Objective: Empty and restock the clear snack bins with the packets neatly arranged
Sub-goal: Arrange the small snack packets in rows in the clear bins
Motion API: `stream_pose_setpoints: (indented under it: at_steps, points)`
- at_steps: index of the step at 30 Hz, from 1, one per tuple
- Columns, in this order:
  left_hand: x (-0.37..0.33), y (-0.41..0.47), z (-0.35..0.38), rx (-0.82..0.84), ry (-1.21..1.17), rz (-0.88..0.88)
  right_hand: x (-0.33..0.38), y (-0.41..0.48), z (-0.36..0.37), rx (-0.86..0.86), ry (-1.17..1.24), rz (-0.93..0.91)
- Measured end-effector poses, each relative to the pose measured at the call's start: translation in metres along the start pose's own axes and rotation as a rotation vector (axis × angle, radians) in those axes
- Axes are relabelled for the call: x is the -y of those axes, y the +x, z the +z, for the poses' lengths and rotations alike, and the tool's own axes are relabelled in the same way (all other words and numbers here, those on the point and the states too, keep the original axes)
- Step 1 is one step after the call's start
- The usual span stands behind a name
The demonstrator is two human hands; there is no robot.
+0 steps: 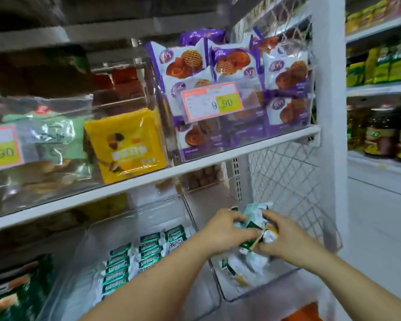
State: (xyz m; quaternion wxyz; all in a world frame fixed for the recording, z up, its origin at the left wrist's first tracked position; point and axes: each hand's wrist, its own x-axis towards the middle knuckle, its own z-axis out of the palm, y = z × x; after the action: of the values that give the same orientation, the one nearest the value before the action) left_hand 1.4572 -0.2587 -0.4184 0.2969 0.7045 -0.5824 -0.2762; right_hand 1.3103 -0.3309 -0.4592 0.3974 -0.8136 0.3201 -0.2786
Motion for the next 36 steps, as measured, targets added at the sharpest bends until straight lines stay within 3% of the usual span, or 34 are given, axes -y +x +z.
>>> stream_pose_setpoints:
  at_steps: [5,9,11,15,22,29,32,36]
  points:
    - [0.0,0.004,0.003,-0.031,0.077,-0.049,-0.007,0.003,-0.003,0.051,0.077,0.083]
    - [-0.005,-0.005,-0.004,-0.082,-0.107,-0.035,-0.002,-0.006,-0.013,-0.022,0.053,0.099]
    - [-0.008,-0.013,-0.007,-0.082,-0.243,0.01,0.005,-0.011,-0.019,-0.021,0.193,0.108]
    - [-0.005,-0.031,-0.008,-0.092,-0.436,0.038,0.024,-0.022,-0.02,0.011,0.442,0.026]
    - [-0.002,-0.056,-0.015,-0.185,-0.696,0.038,0.045,-0.032,-0.019,-0.079,0.413,-0.135]
    - [-0.013,-0.065,-0.02,-0.299,-0.786,-0.02,0.065,-0.037,-0.017,-0.27,0.392,-0.2]
    - [-0.017,-0.07,-0.016,-0.334,-0.845,-0.098,0.071,-0.04,-0.013,-0.244,0.473,-0.253]
    - [-0.021,-0.079,-0.011,-0.237,-0.85,-0.127,0.069,-0.043,-0.01,-0.205,0.422,-0.311]
